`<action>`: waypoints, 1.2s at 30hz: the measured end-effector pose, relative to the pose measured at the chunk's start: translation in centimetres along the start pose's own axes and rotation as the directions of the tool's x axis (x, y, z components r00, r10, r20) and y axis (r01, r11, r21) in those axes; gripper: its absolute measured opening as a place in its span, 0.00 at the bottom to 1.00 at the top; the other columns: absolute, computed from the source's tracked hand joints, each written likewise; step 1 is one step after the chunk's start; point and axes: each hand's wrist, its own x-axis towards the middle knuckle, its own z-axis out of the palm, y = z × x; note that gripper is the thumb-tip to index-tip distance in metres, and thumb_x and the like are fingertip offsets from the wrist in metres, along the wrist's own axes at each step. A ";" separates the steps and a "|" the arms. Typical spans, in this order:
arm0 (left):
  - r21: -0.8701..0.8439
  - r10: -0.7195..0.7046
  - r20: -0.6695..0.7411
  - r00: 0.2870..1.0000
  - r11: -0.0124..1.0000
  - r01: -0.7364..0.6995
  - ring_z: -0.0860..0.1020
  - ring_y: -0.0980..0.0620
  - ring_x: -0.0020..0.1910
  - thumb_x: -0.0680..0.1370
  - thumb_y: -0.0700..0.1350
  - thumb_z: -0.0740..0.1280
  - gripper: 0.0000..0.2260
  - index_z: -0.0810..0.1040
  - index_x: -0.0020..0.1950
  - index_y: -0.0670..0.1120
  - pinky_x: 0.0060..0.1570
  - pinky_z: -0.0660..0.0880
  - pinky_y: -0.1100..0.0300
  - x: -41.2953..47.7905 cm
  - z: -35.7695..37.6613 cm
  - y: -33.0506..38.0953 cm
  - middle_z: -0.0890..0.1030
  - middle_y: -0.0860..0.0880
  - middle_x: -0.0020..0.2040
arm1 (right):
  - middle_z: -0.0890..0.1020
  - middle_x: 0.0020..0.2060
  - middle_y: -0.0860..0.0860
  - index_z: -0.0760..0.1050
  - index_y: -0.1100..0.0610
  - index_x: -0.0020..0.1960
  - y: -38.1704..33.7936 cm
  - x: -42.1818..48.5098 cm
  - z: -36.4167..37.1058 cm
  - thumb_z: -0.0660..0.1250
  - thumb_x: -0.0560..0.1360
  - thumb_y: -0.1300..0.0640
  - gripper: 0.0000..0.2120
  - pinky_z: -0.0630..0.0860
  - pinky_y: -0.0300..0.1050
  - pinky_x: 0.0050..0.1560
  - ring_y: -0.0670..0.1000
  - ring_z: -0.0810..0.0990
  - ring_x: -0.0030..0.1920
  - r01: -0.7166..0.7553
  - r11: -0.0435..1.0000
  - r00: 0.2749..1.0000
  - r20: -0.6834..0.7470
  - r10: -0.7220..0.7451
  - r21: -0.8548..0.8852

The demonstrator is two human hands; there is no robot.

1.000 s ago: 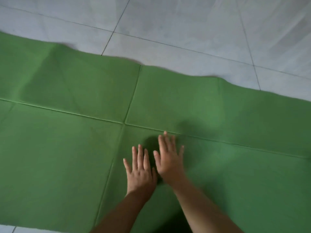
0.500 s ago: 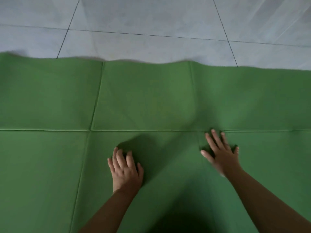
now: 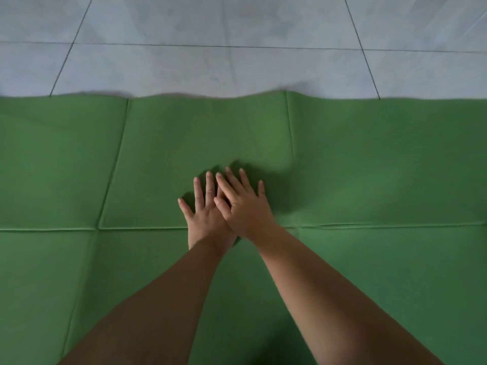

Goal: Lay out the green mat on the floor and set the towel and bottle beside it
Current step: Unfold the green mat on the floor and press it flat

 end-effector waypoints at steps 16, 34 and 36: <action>-0.077 -0.055 -0.064 0.996 0.996 0.050 0.27 0.49 0.69 0.79 0.53 0.45 0.28 0.37 0.76 0.50 0.71 0.39 0.38 0.0 -0.1 0.4 0.29 0.53 0.71 | 0.38 0.76 0.48 0.39 0.52 0.77 13.6 -0.7 -5.3 0.40 0.79 0.42 0.30 0.45 0.69 0.71 0.55 0.39 0.76 -0.575 0.804 0.817 -0.147 0.557 -0.153; -0.093 -0.039 -0.023 0.999 0.995 0.037 0.53 0.42 0.73 0.75 0.52 0.47 0.28 0.64 0.73 0.45 0.64 0.59 0.32 -0.3 -1.8 0.7 0.61 0.45 0.75 | 0.42 0.76 0.41 0.43 0.41 0.76 11.7 9.7 -5.3 0.44 0.76 0.33 0.31 0.42 0.72 0.67 0.49 0.41 0.76 -0.314 0.934 0.946 -0.142 0.292 -0.171; -0.084 -0.021 -0.037 0.999 0.996 0.017 0.57 0.42 0.73 0.75 0.52 0.48 0.28 0.65 0.73 0.44 0.63 0.61 0.32 -0.3 -1.7 0.6 0.63 0.45 0.74 | 0.38 0.75 0.41 0.38 0.39 0.75 14.8 8.3 -6.6 0.42 0.75 0.32 0.31 0.43 0.74 0.66 0.51 0.38 0.76 -0.436 0.881 0.900 -0.114 0.422 -0.182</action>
